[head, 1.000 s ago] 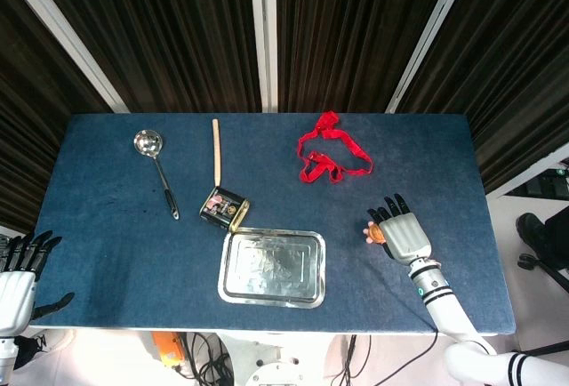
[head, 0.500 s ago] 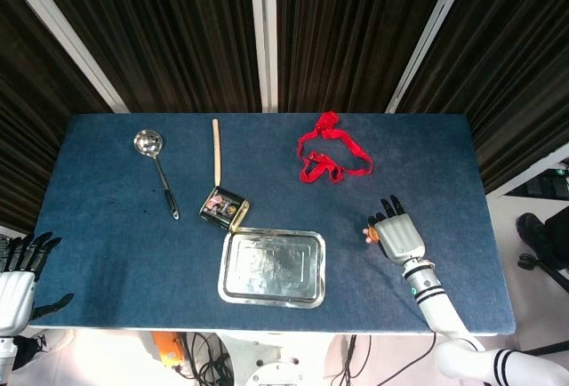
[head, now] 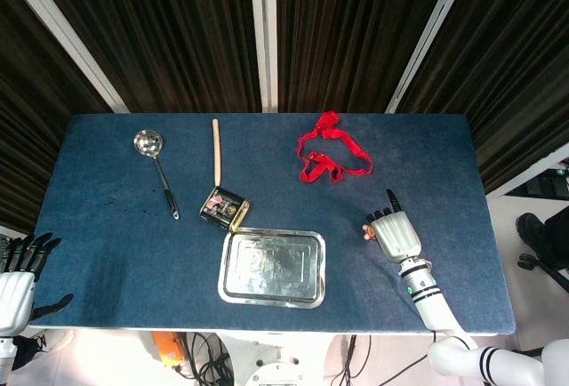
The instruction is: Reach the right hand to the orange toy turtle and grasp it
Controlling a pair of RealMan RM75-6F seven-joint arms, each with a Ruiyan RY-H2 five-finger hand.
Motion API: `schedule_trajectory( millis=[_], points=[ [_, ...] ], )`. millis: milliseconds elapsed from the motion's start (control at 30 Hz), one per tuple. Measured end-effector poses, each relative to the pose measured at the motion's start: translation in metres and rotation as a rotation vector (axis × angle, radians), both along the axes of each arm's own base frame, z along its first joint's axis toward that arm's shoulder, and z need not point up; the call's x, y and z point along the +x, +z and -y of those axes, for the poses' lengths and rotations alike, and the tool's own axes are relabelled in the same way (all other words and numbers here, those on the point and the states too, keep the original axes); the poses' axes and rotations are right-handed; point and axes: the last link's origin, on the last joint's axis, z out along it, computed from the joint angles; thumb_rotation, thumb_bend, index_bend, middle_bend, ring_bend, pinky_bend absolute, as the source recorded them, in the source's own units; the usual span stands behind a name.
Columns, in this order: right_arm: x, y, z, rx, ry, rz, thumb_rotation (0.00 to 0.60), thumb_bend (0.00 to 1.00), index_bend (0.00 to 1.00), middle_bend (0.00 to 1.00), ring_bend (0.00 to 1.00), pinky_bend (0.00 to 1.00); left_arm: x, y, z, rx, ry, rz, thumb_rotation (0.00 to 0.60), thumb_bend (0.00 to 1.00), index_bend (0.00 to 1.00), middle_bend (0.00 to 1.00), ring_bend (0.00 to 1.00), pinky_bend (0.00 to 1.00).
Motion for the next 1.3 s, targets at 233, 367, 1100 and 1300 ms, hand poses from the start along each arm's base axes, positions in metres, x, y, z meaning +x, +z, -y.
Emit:
schedule_trajectory(
  millis=[233, 367, 1100, 1300],
  points=[
    [-0.007, 0.008, -0.002, 0.006, -0.007, 0.011, 0.600, 0.26, 0.40, 0.44, 0.13, 0.00, 0.001, 0.000, 0.000, -0.002, -0.001, -0.003, 0.600, 0.07, 0.13, 0.07, 0.00, 0.02],
    [-0.007, 0.015, -0.003, 0.003, -0.018, 0.017, 0.600, 0.26, 0.32, 0.35, 0.08, 0.00, 0.001, -0.001, -0.001, -0.005, 0.001, -0.006, 0.600, 0.07, 0.13, 0.07, 0.00, 0.02],
    [-0.007, 0.005, -0.001, 0.026, -0.041, -0.011, 0.600, 0.39, 0.83, 0.73, 0.26, 0.00, -0.002, 0.000, 0.000, -0.015, 0.020, -0.006, 0.600, 0.07, 0.13, 0.07, 0.00, 0.02],
    [-0.006, 0.002, 0.000, 0.015, -0.019, -0.015, 0.600, 0.44, 1.00, 0.90, 0.37, 0.00, -0.003, 0.000, -0.001, -0.015, 0.019, -0.005, 0.600, 0.07, 0.13, 0.07, 0.00, 0.02]
  ],
)
